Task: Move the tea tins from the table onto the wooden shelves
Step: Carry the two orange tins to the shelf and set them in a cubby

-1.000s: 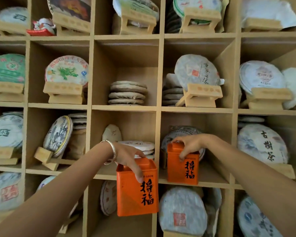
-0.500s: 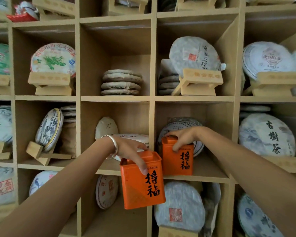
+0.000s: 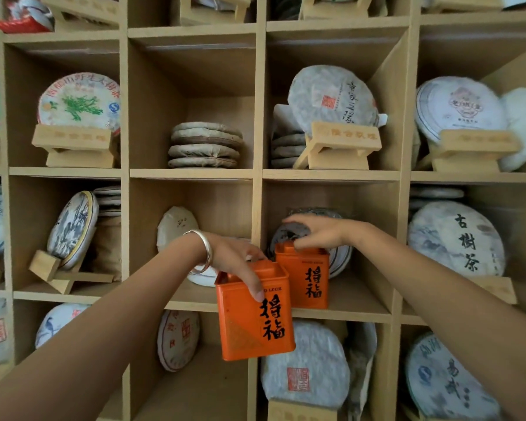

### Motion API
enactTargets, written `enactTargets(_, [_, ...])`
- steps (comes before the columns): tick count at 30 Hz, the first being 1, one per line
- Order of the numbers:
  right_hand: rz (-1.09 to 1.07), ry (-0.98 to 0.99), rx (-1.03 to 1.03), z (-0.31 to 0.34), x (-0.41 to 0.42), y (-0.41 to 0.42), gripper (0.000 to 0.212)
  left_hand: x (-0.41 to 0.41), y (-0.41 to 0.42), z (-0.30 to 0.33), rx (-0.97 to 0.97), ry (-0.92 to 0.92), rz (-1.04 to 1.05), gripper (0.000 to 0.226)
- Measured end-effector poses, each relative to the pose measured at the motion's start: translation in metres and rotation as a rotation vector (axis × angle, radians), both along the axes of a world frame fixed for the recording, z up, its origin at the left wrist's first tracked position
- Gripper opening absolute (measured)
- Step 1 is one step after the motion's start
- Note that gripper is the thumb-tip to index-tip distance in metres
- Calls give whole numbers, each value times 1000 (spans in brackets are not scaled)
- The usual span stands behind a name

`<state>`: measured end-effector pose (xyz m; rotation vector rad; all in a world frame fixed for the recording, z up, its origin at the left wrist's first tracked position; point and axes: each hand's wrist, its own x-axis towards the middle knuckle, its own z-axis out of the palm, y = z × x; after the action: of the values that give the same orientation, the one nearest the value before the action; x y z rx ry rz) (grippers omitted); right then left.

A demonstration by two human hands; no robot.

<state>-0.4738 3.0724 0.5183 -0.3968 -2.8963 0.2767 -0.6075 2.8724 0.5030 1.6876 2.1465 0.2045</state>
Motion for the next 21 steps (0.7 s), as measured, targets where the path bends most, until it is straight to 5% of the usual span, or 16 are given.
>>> enactTargets(5, [208, 261, -137, 10, 44, -25, 39, 20, 4, 16, 35, 33, -63, 82])
enactTargets(13, [161, 152, -393, -21, 92, -44, 99, 67, 19, 39, 141, 80, -131, 80])
enactTargets(18, [153, 262, -511, -37, 121, -44, 106, 95, 26, 41, 122, 59, -190, 73])
enactTargets(21, [112, 386, -535, -41, 139, -39, 113, 103, 28, 34, 281, -36, -211, 71])
